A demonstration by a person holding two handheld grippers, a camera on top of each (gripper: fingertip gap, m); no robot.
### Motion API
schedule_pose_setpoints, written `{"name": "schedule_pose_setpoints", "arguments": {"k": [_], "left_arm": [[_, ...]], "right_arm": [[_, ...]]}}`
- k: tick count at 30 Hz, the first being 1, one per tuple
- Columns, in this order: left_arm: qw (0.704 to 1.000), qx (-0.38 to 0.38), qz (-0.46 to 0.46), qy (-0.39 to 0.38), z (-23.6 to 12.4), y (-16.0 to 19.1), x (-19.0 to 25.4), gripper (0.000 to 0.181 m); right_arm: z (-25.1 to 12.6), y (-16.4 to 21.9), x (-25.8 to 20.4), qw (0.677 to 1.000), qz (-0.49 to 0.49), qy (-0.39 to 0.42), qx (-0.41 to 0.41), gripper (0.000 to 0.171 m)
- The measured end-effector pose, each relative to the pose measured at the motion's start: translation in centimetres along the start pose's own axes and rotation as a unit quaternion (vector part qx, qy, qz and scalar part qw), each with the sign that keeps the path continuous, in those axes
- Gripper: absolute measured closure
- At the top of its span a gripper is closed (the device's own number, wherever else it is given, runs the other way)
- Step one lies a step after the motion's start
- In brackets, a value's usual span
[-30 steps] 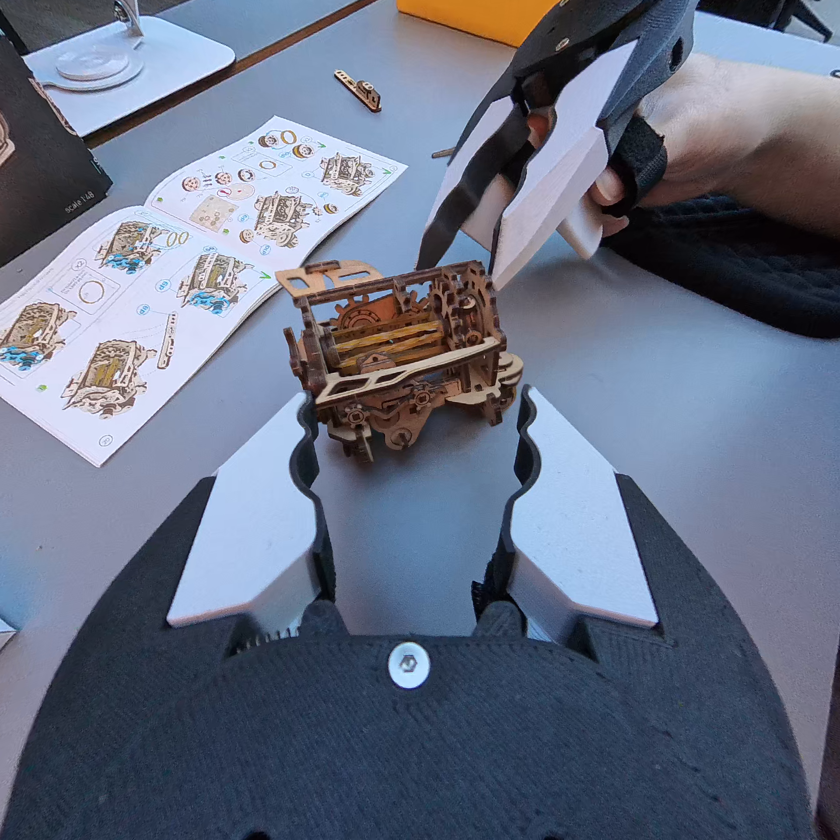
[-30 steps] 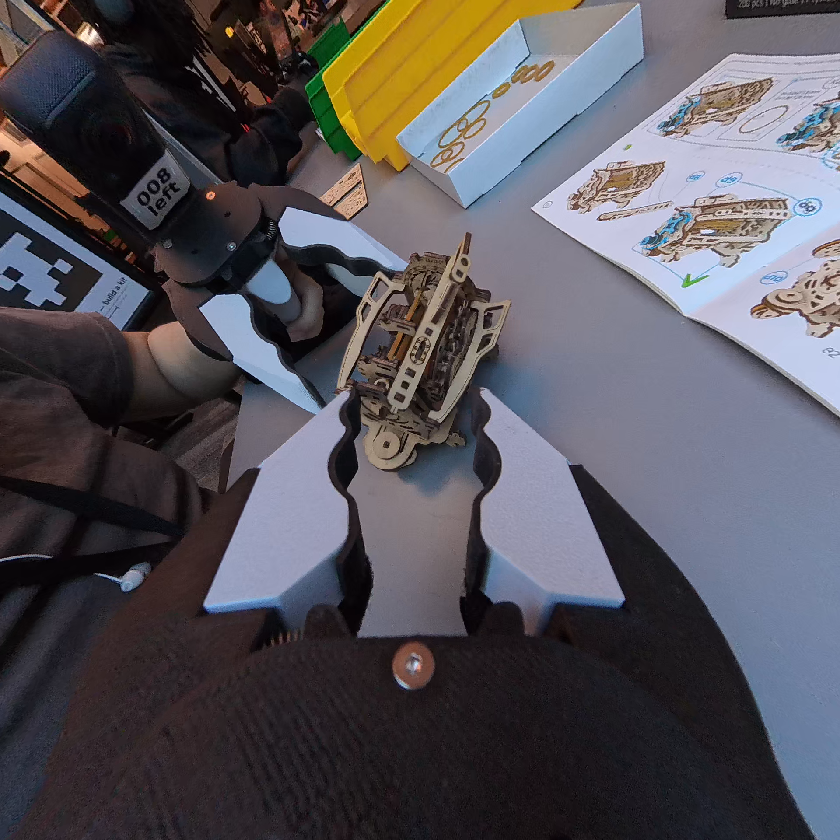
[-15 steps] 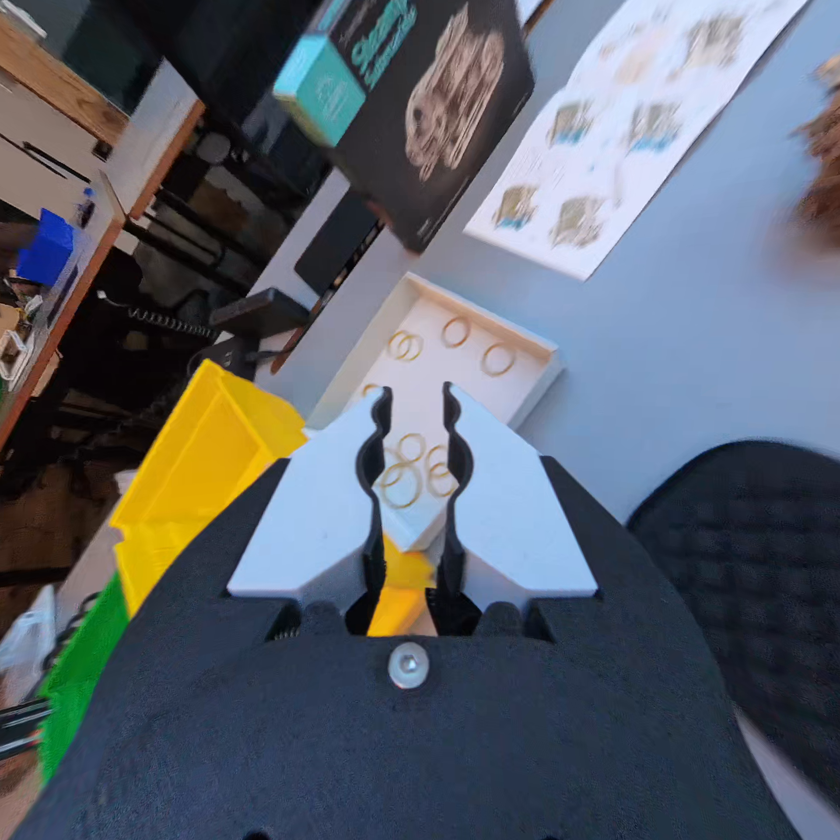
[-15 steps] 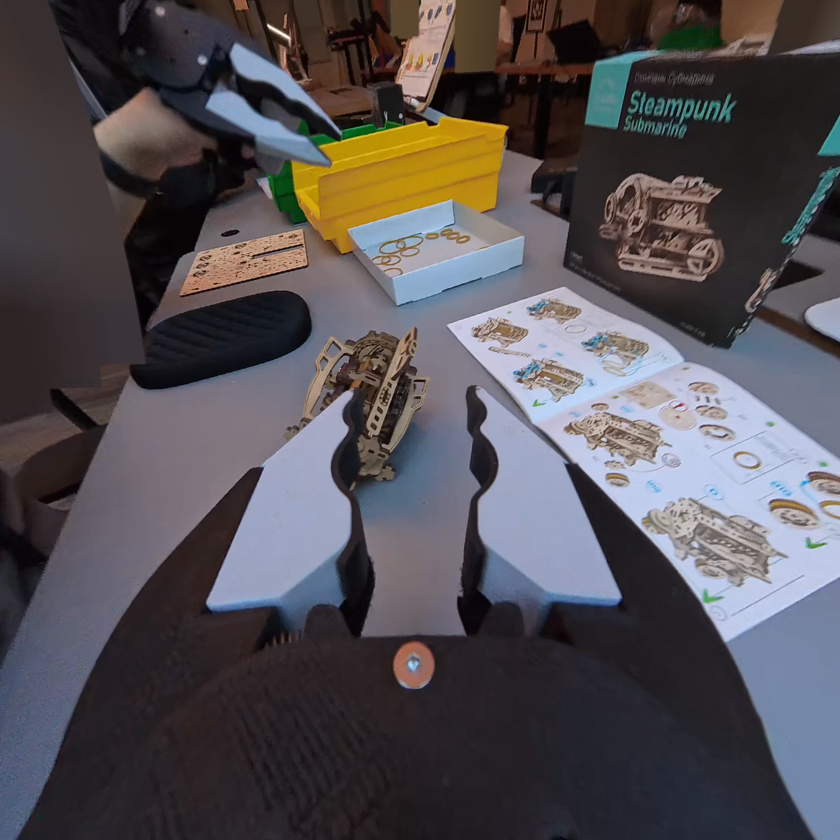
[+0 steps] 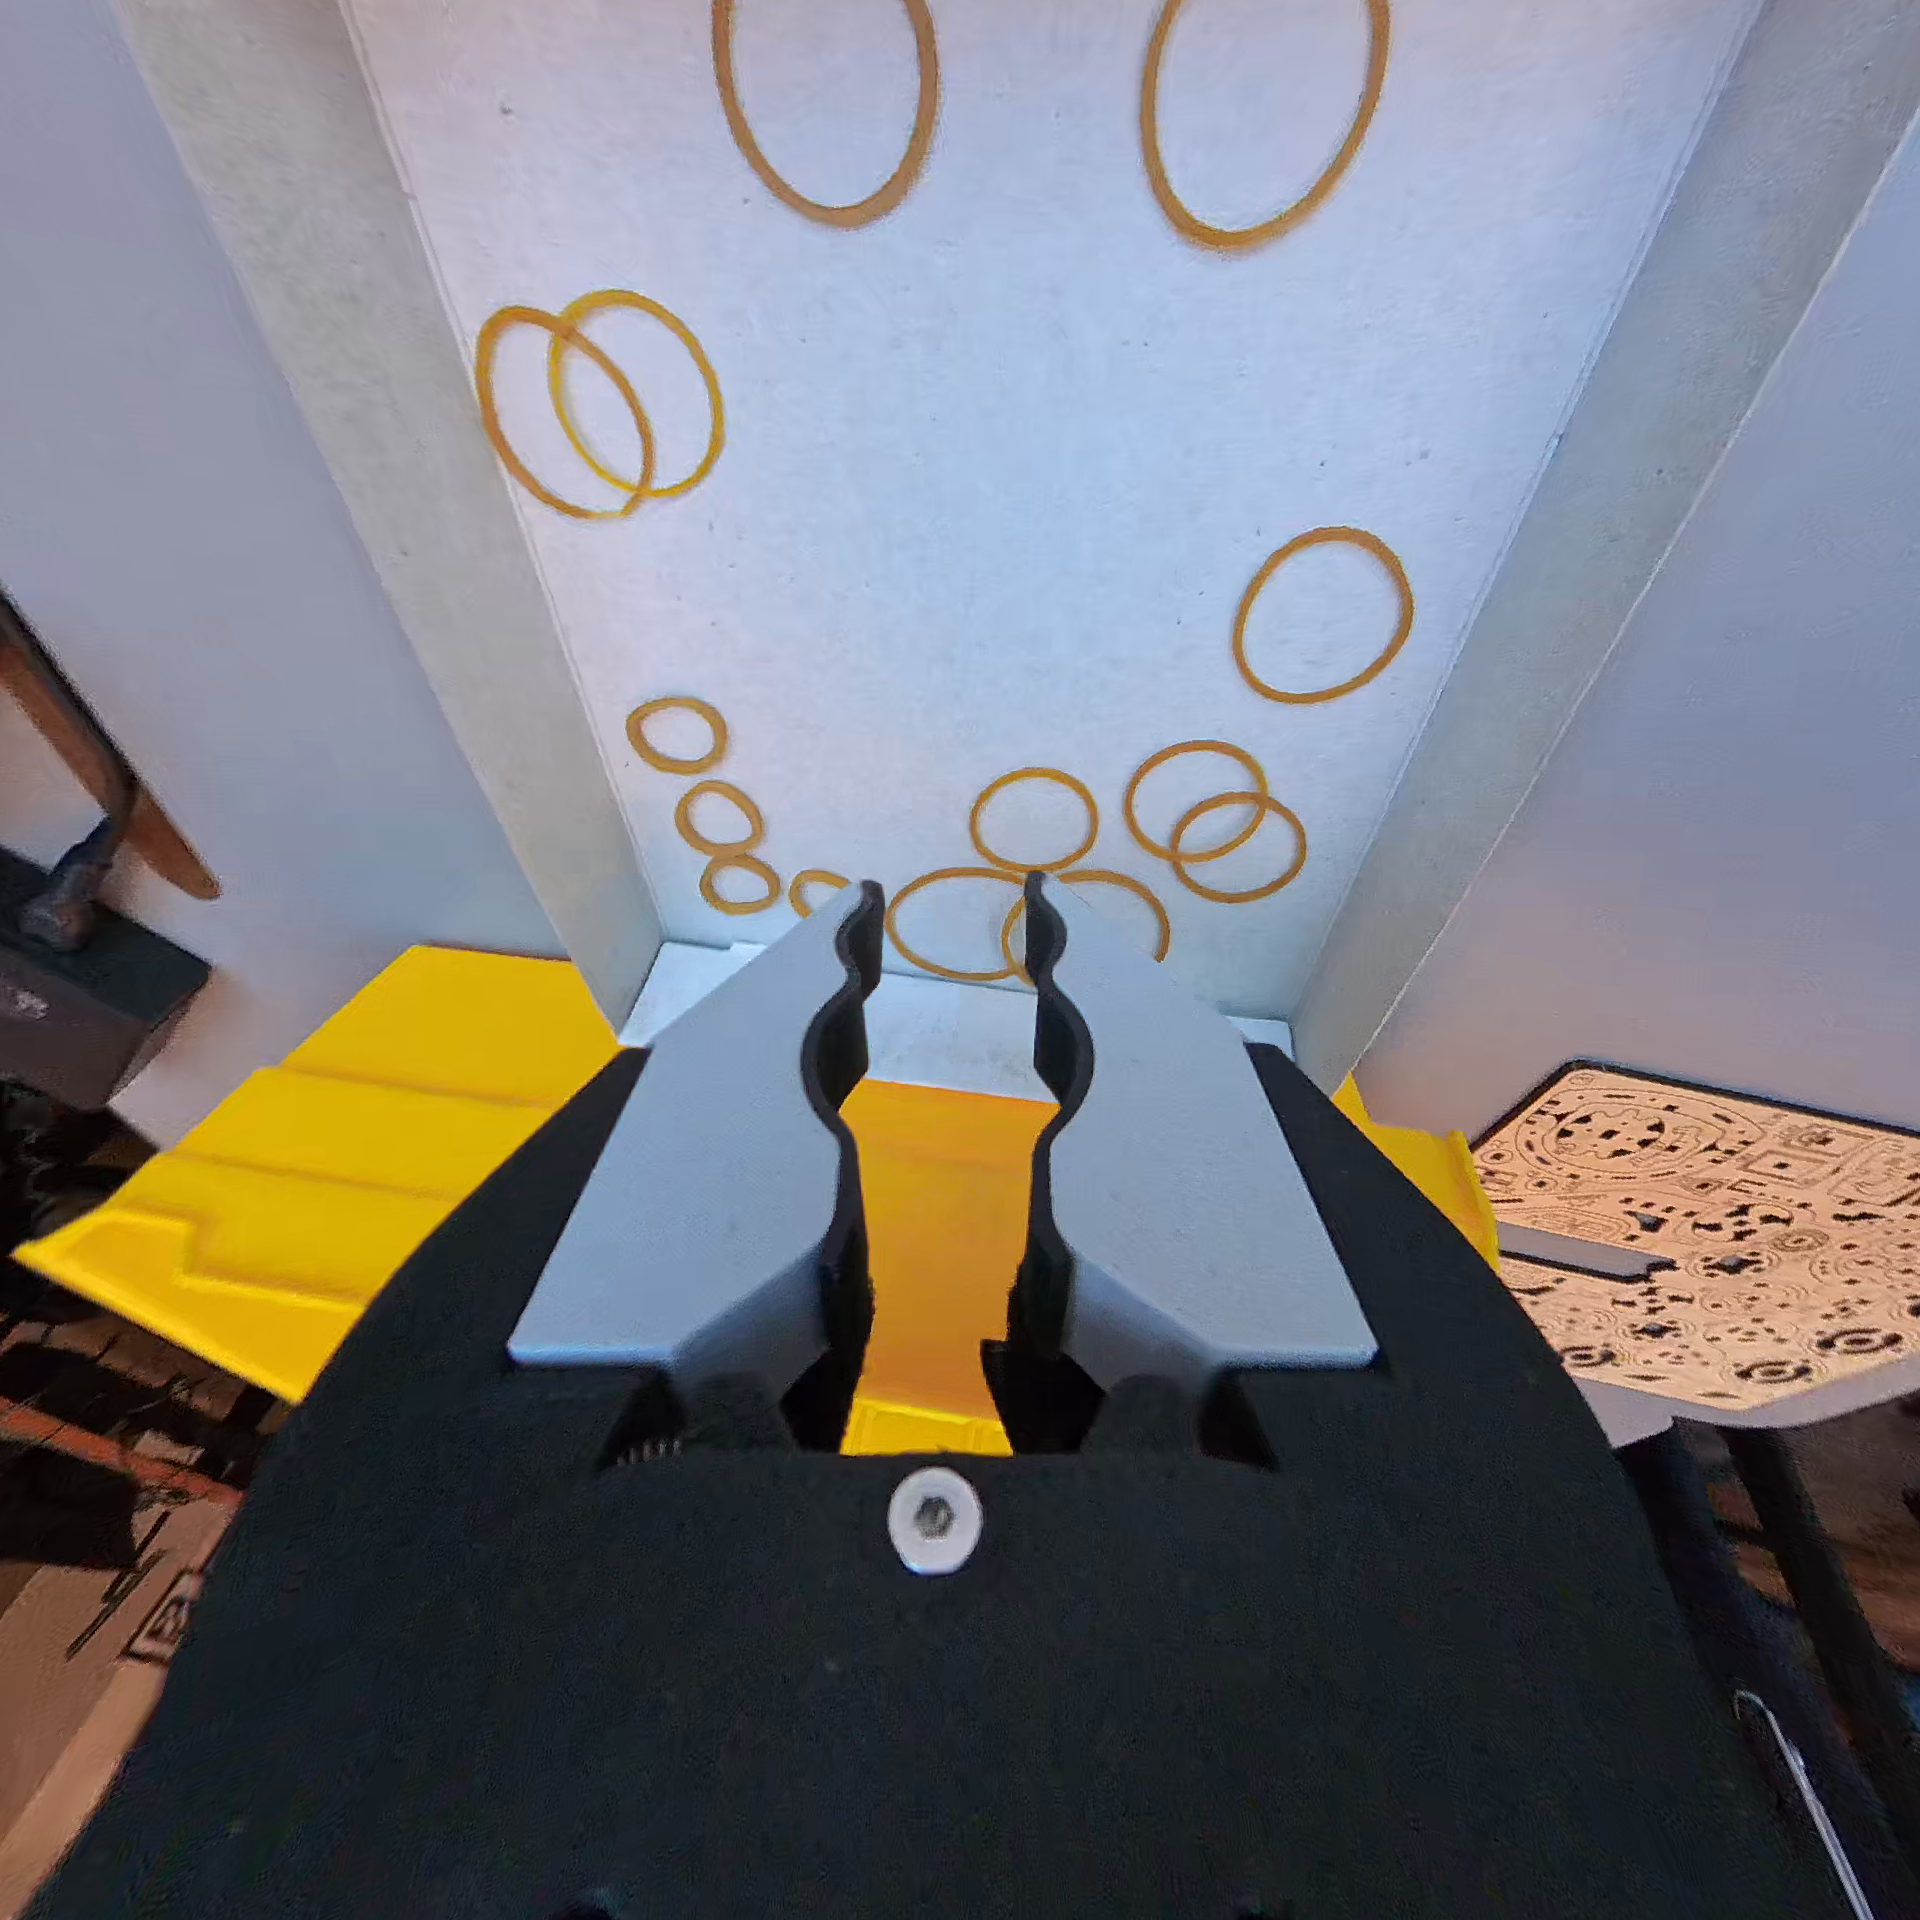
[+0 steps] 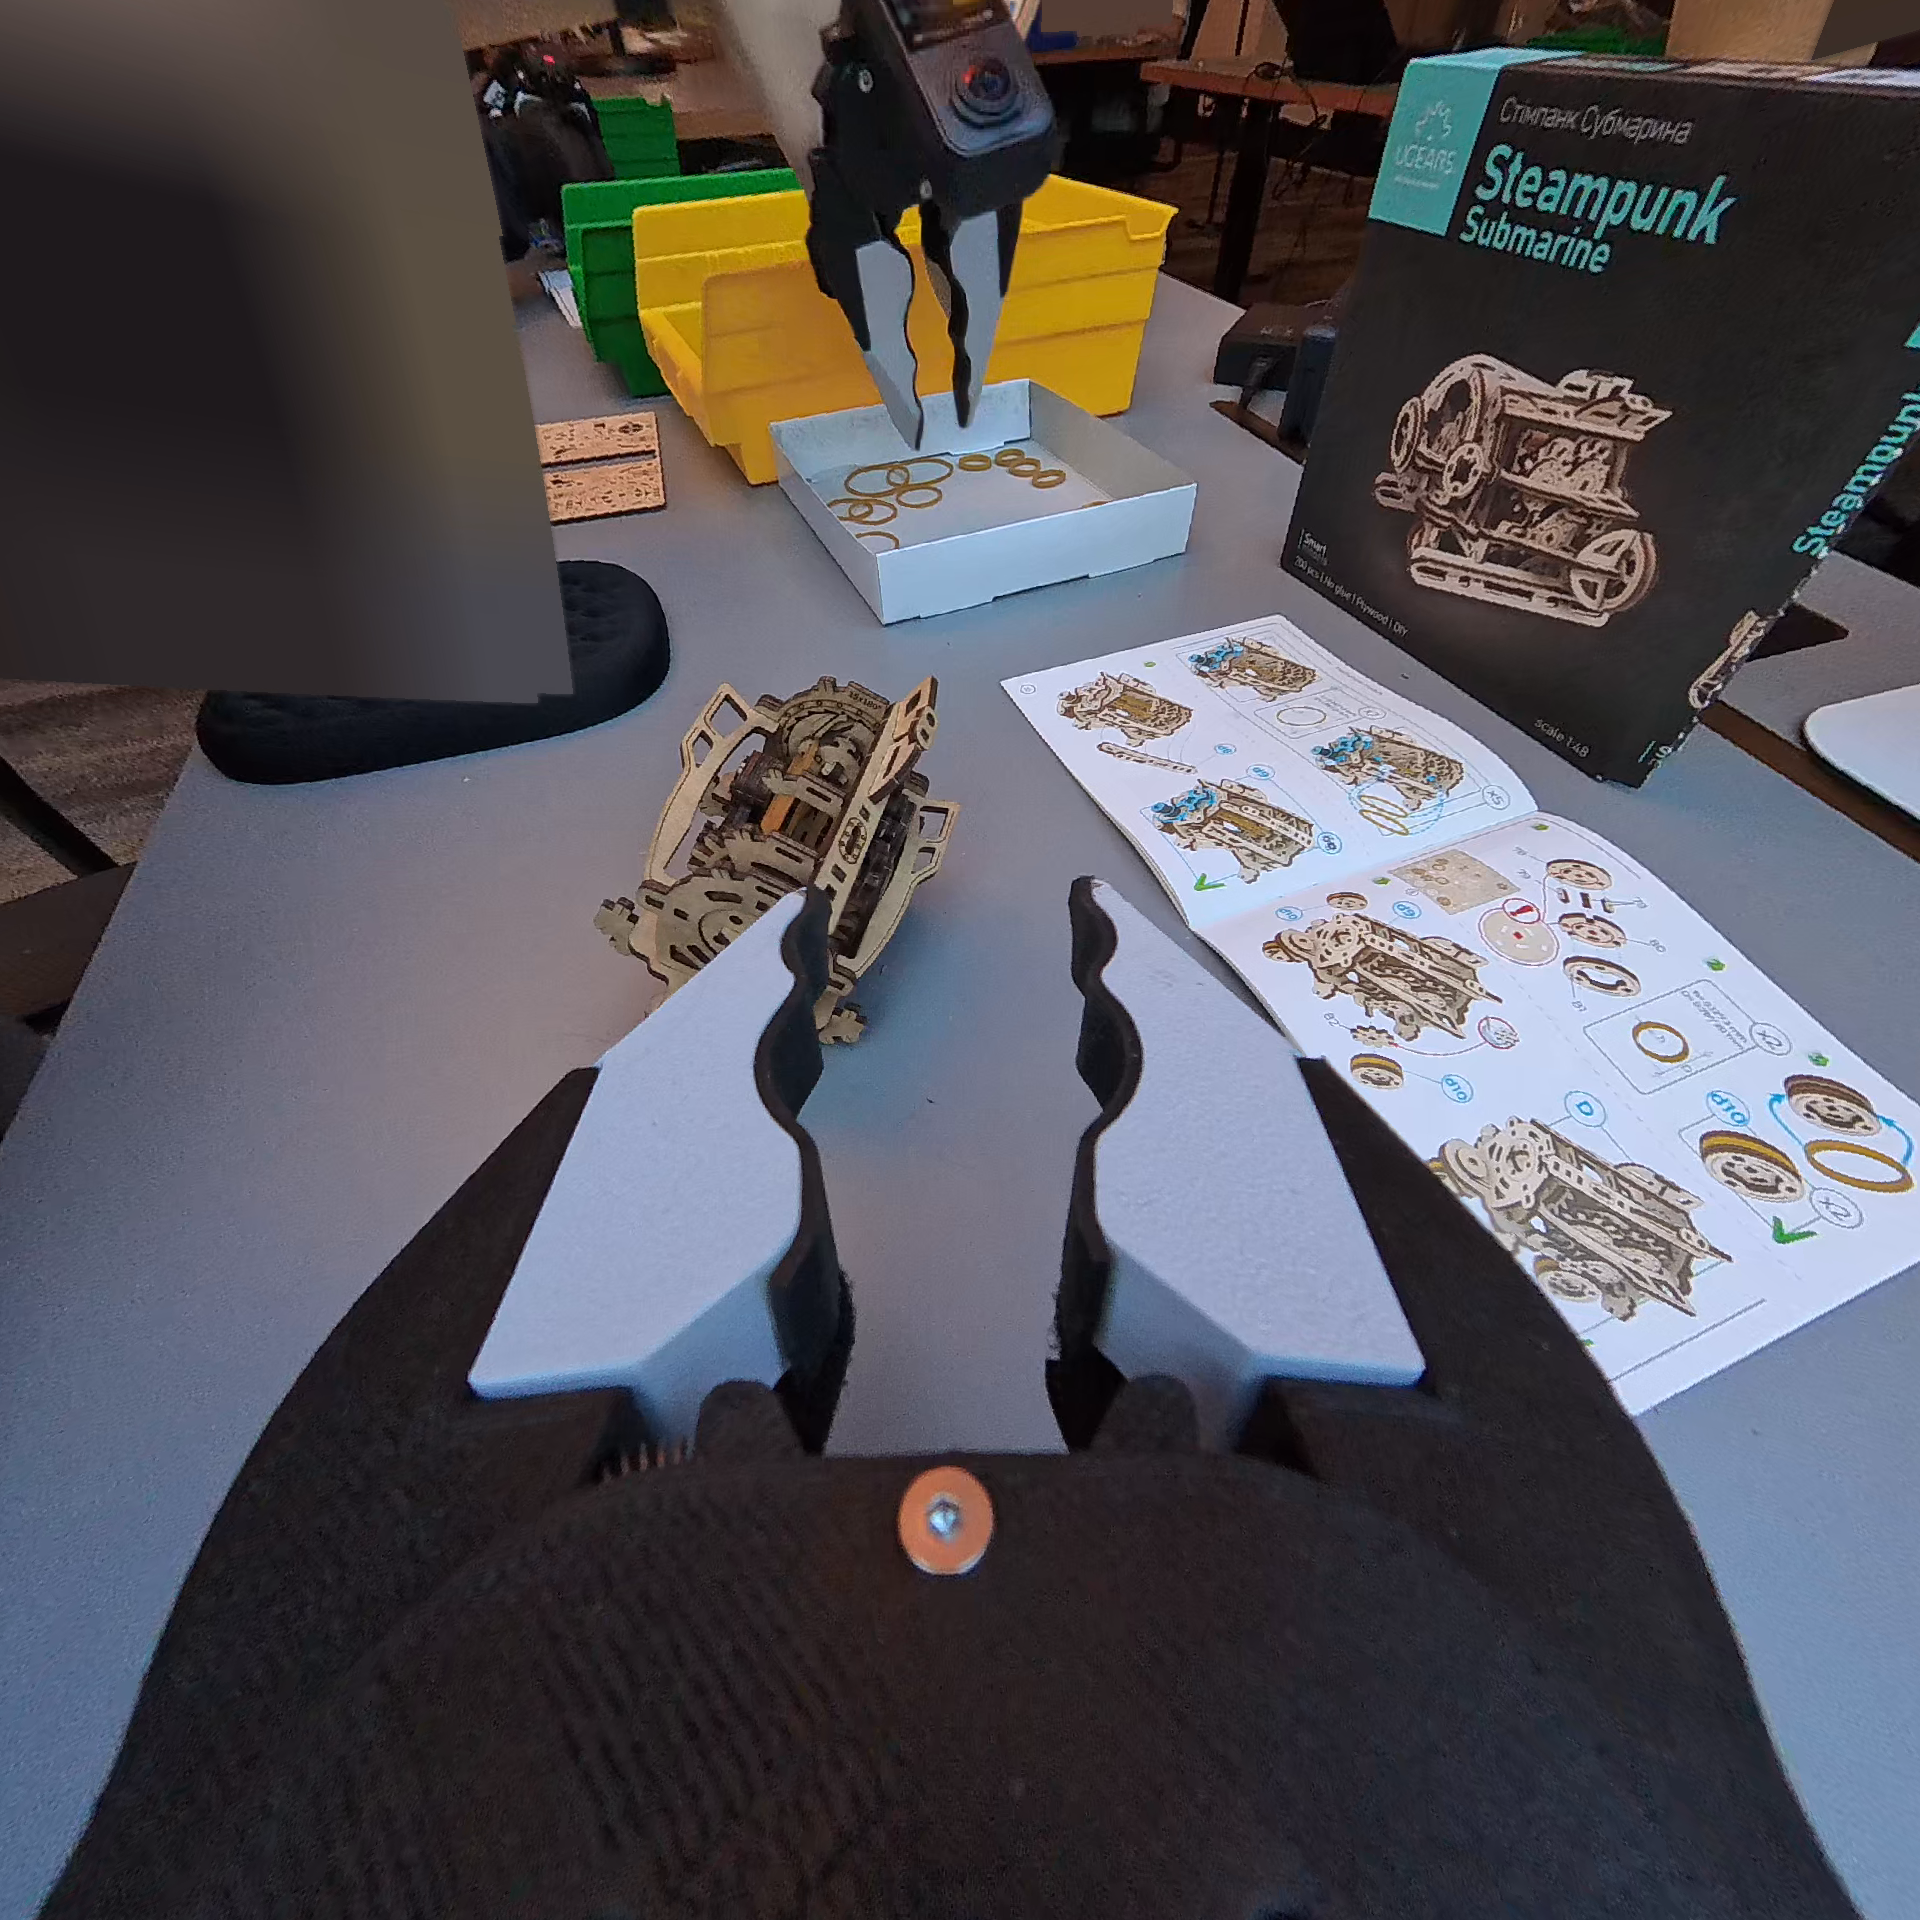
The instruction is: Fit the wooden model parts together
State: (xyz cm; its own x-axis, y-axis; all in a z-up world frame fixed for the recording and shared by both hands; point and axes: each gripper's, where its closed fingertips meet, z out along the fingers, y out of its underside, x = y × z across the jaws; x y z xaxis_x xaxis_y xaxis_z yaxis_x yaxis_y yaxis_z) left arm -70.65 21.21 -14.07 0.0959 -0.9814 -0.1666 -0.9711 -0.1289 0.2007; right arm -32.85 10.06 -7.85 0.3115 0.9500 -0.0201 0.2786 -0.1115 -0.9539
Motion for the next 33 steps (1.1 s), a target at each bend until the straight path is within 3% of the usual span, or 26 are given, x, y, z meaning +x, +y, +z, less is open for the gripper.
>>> {"name": "schedule_pose_setpoints", "arguments": {"k": [8,13,24,27,33], "left_arm": [[0.999,-0.008,0.041,0.035,1.8,-0.4,1.0,0.16],[0.996,0.017,0.048,0.077,0.5,-1.5,4.0,0.168],[0.995,-0.031,0.086,0.05,2.2,-1.2,3.1,0.169],[0.995,-0.031,0.081,0.054,2.2,-1.2,3.6,0.18],[0.997,-0.005,0.057,0.052,2.2,-1.2,3.7,0.181]], "right_arm": [[-0.2,0.0,0.3,1.0,0.008,-0.004,0.005,0.125],[0.0,0.4,0.2,1.0,0.009,-0.009,-0.003,0.125],[0.3,0.7,-0.3,1.0,0.003,-0.018,-0.013,0.124],[0.3,0.8,-0.2,1.0,0.007,-0.021,-0.014,0.124],[0.3,0.8,-0.4,1.0,0.008,-0.024,-0.014,0.124]]}}
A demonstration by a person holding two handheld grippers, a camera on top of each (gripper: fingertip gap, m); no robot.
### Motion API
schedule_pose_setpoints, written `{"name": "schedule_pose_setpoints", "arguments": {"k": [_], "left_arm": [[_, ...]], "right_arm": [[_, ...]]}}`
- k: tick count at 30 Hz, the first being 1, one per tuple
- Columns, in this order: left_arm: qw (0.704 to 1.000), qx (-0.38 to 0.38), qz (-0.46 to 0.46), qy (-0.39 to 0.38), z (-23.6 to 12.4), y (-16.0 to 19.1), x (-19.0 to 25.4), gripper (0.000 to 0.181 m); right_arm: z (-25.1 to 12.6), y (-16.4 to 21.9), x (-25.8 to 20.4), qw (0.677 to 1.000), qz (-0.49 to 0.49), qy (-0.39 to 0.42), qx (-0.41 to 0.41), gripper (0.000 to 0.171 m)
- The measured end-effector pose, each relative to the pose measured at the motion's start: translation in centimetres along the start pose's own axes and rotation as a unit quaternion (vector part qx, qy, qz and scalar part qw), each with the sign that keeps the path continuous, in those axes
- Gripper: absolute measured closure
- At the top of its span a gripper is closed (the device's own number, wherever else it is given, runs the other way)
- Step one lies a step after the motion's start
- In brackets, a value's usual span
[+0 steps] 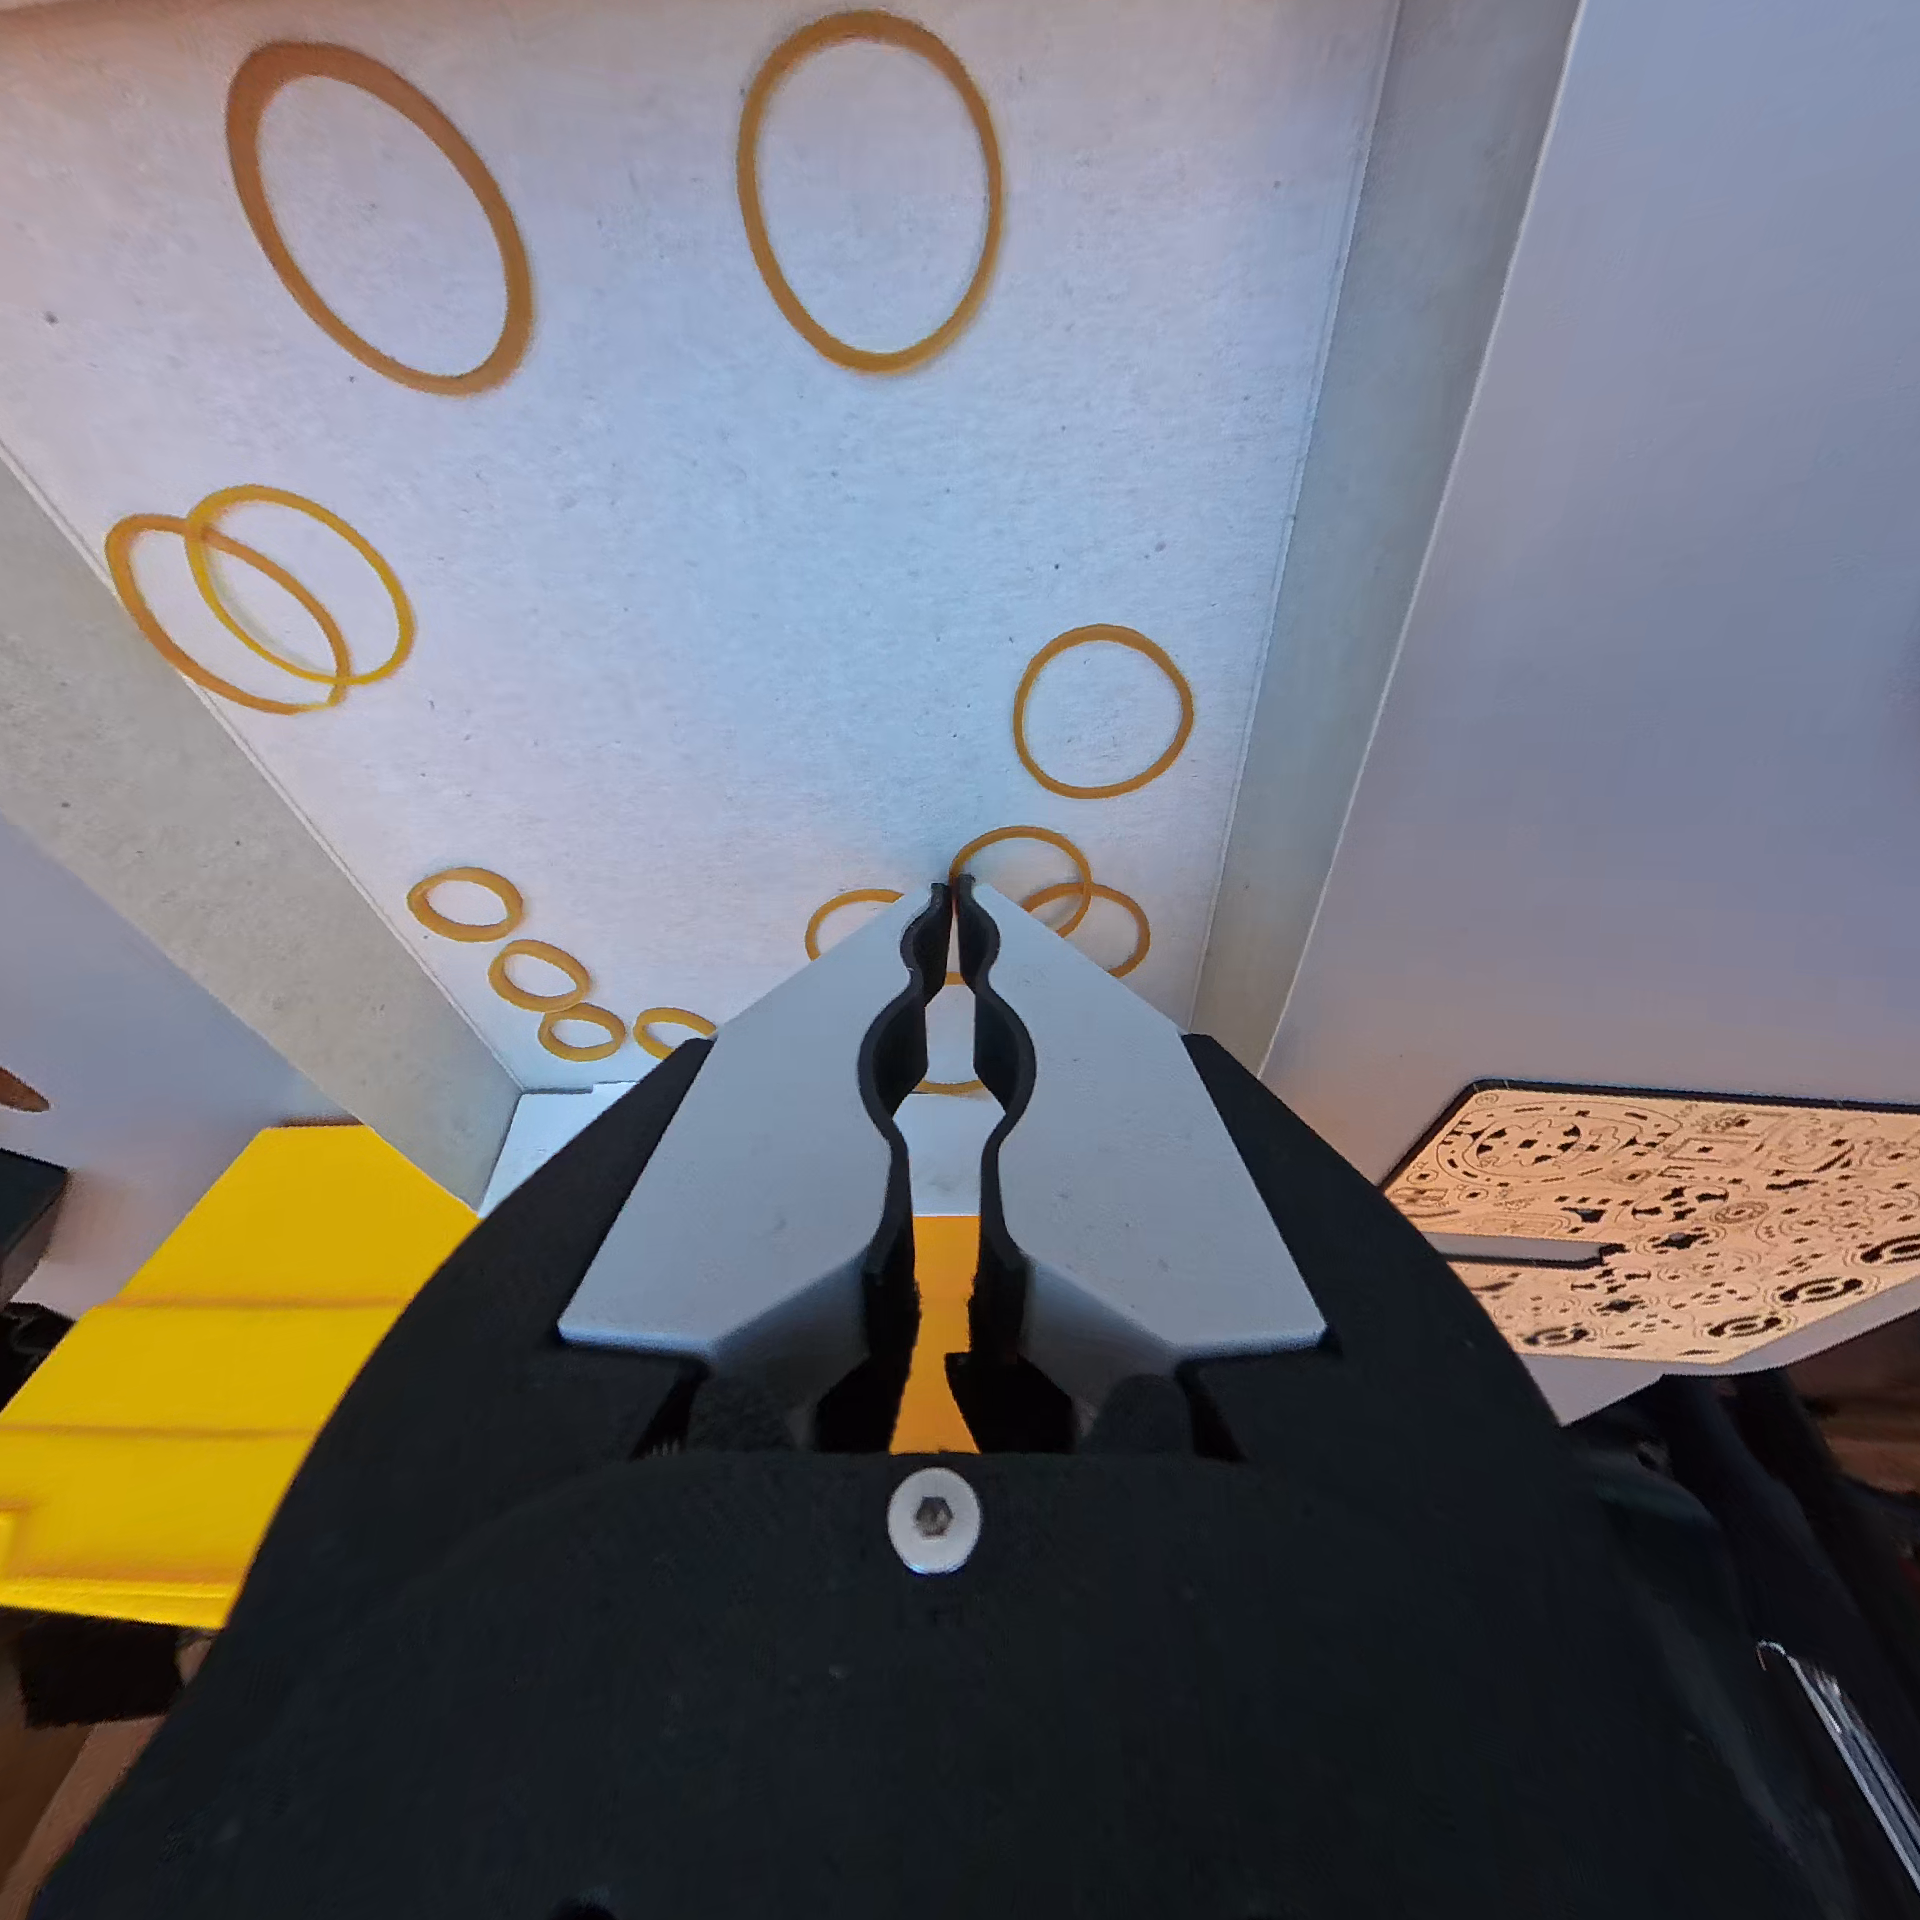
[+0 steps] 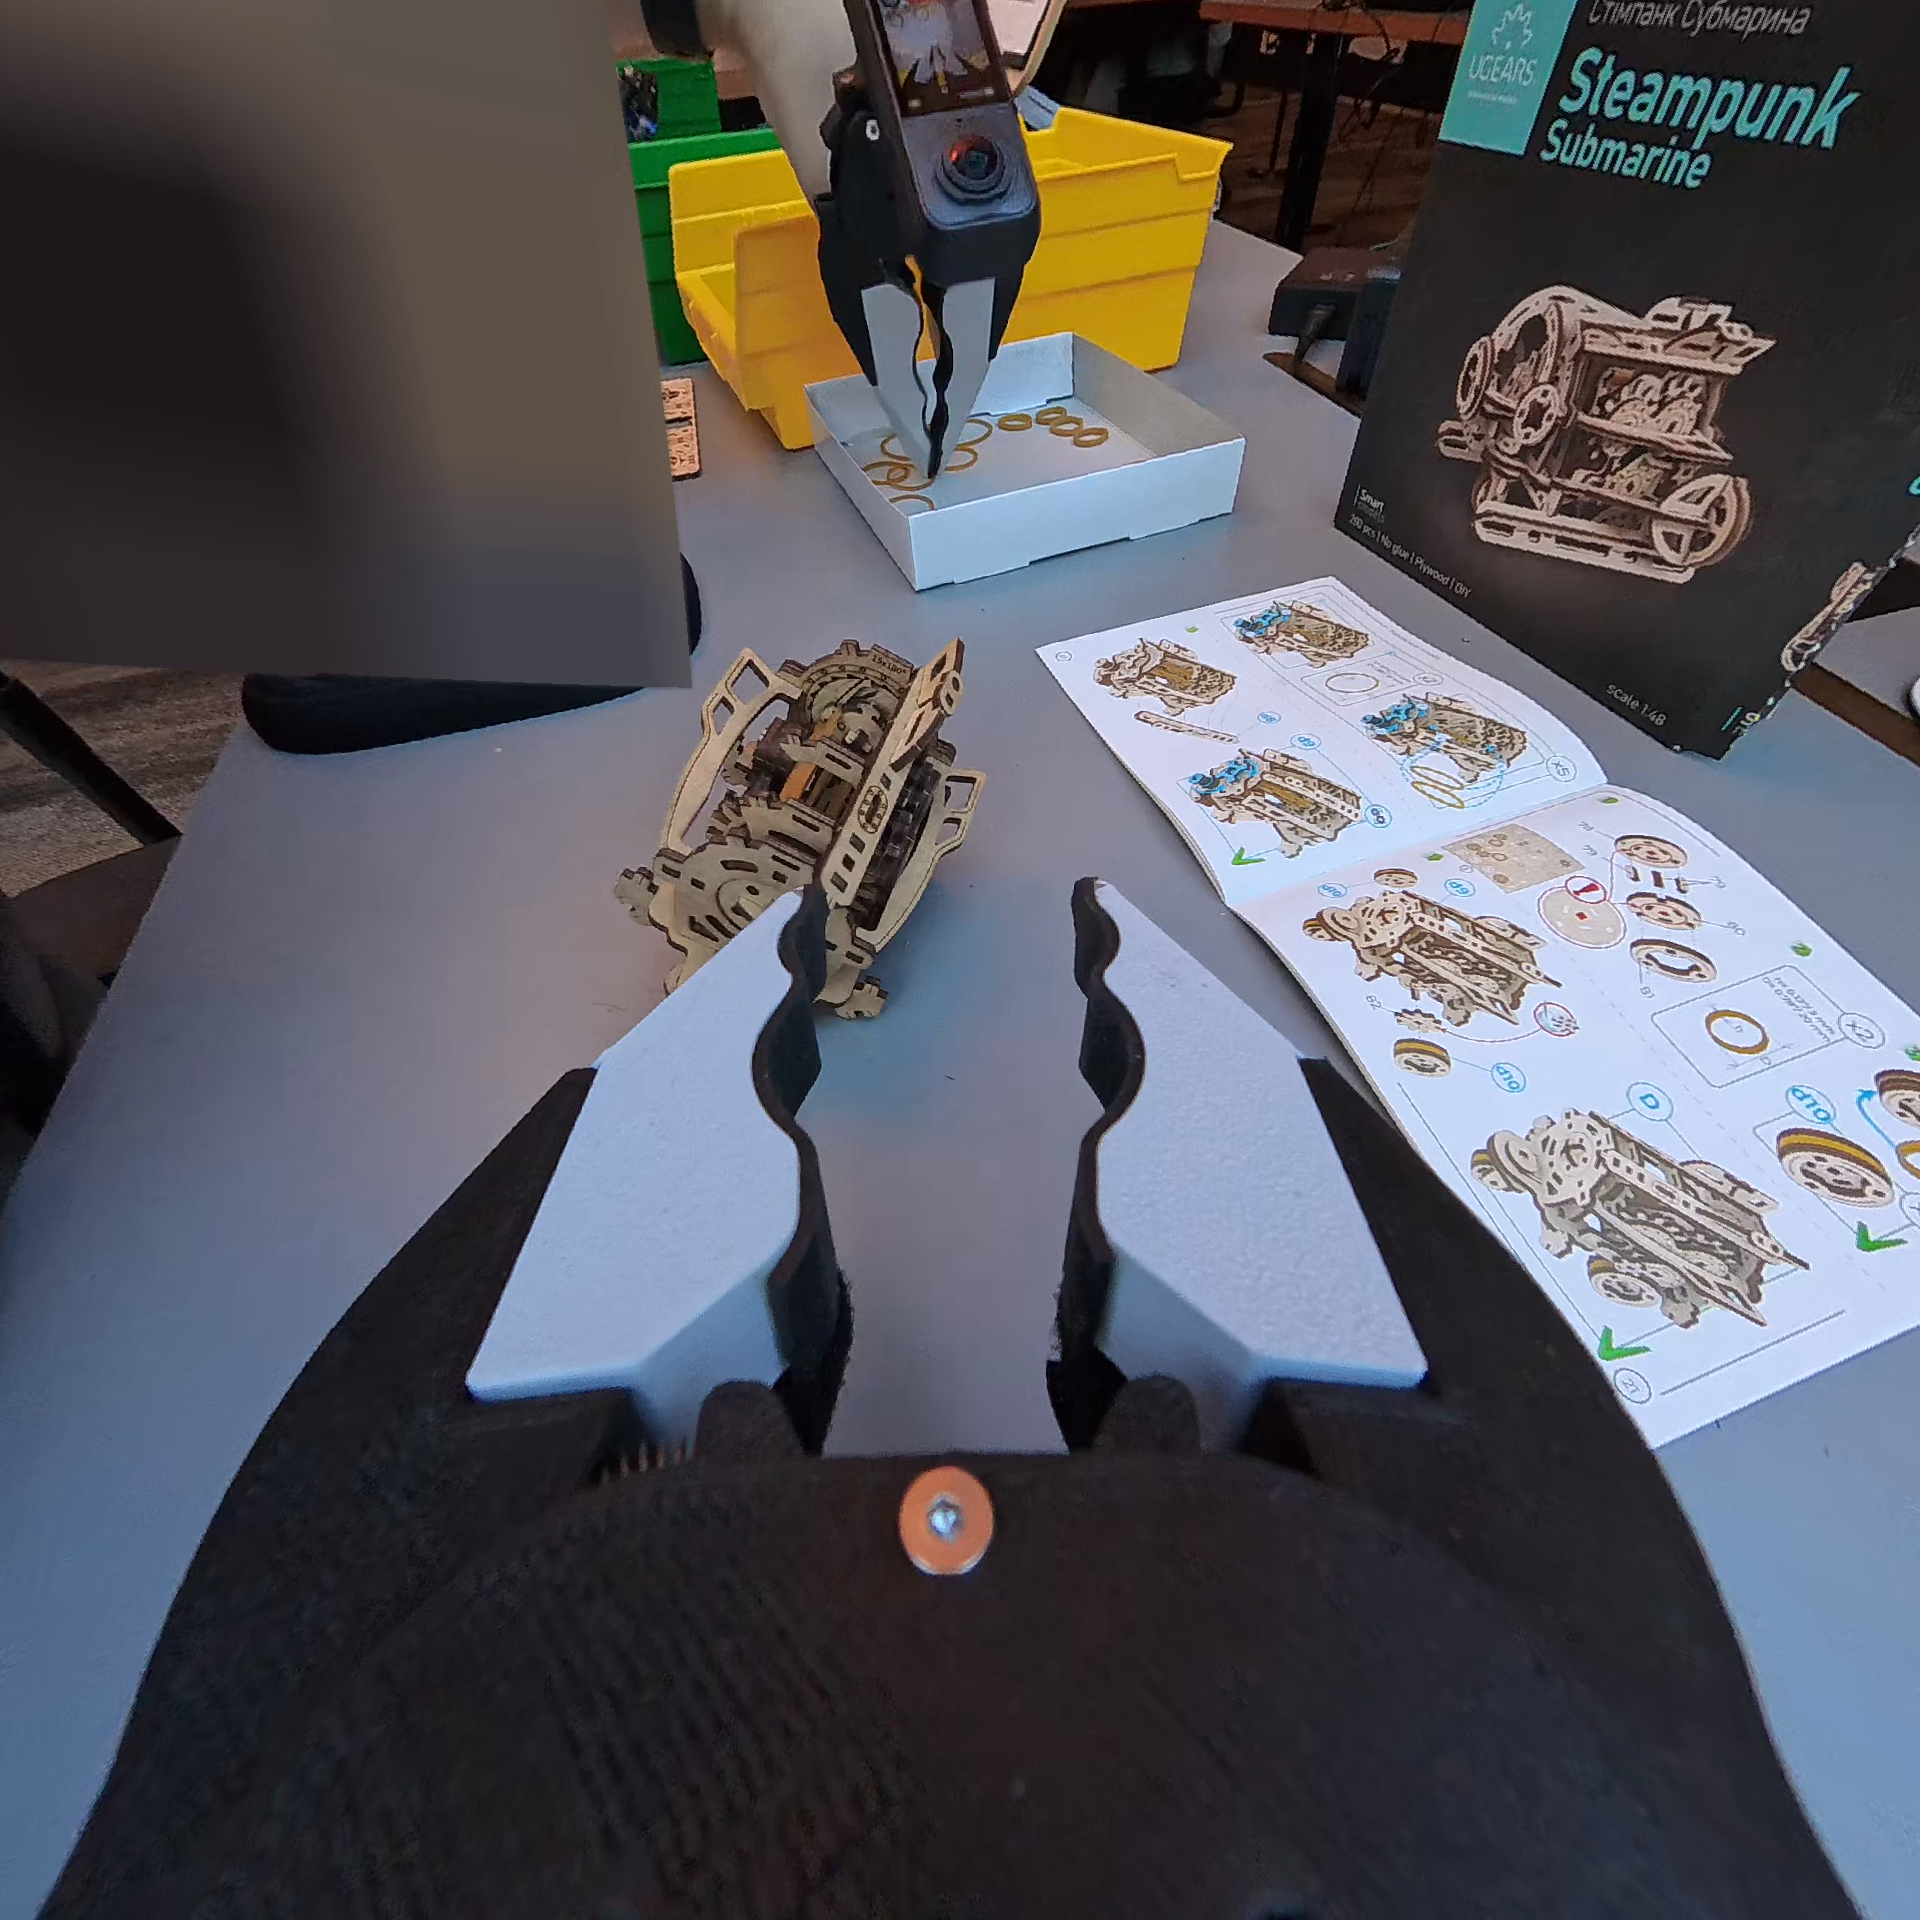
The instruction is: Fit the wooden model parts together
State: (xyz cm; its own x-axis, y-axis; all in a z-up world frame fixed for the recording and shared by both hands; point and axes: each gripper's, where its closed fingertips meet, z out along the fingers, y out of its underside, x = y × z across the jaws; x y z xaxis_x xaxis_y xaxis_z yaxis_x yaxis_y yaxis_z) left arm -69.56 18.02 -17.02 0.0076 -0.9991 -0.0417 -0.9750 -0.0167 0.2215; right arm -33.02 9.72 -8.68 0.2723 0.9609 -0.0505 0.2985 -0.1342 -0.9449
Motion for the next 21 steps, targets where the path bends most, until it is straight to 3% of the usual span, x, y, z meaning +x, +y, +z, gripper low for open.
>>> {"name": "schedule_pose_setpoints", "arguments": {"k": [10,17,21], "left_arm": [[0.987,0.152,-0.052,-0.033,-6.0,-3.2,-1.3,0.181],[0.982,0.165,-0.079,-0.04,-5.8,-2.8,-2.2,0.181],[0.971,0.187,-0.149,-0.016,-5.9,-2.3,-2.9,0.178]], "right_arm": [[0.0,0.0,-0.2,1.0,-0.004,-0.001,-0.001,0.124],[0.1,0.3,-0.3,1.0,-0.006,-0.002,-0.01,0.124],[0.2,0.6,-0.3,1.0,-0.006,-0.002,-0.018,0.123]]}}
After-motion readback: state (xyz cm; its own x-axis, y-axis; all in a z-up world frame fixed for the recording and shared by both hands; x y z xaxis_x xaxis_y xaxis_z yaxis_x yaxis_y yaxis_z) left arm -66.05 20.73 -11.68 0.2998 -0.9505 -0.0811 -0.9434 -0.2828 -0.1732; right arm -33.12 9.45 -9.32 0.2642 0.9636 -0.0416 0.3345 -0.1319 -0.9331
